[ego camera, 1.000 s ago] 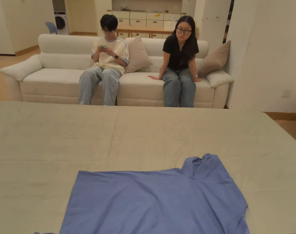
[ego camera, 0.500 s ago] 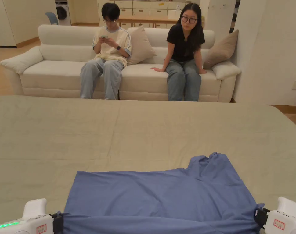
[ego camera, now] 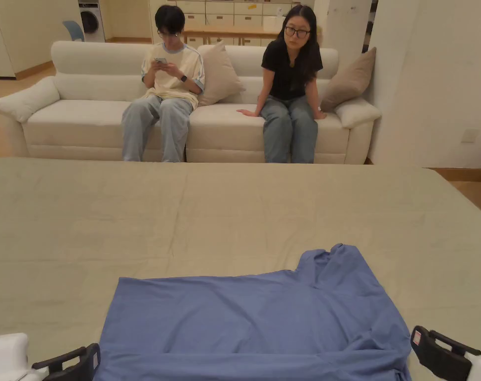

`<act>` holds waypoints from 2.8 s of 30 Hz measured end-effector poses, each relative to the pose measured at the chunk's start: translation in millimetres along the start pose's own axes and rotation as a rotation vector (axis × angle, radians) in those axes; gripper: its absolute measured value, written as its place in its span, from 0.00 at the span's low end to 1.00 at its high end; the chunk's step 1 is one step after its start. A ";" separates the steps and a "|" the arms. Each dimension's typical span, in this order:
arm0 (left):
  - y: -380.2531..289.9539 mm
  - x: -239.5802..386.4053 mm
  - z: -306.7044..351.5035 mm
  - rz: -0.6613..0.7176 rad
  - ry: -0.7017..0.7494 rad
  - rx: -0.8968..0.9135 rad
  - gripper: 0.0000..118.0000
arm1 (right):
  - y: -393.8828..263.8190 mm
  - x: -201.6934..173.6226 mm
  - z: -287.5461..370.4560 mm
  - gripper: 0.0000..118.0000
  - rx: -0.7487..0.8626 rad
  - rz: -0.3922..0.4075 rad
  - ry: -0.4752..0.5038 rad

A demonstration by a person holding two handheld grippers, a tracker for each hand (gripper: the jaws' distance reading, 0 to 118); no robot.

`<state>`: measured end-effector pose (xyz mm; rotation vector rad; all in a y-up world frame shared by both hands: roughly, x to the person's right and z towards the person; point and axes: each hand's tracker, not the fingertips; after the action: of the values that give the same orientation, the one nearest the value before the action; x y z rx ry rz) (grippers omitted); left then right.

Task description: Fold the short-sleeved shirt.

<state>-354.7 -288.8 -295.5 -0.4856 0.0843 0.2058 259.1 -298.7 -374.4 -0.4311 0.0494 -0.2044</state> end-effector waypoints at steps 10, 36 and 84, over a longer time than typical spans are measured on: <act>-76.1 23.1 102.8 -0.026 0.028 0.049 0.00 | -76.4 -26.6 140.0 0.00 0.091 0.156 -0.064; -119.1 8.4 -84.5 -0.050 0.098 -0.335 0.14 | -69.8 -40.9 125.7 0.00 0.007 0.115 -0.041; -115.2 -22.6 25.1 0.078 0.122 -0.208 0.17 | -132.5 37.7 38.0 0.76 -0.340 -0.102 -0.090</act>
<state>-351.1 -380.5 -218.1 -0.7030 0.2022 0.2633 274.7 -408.7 -284.4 -0.7823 -0.0269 -0.2780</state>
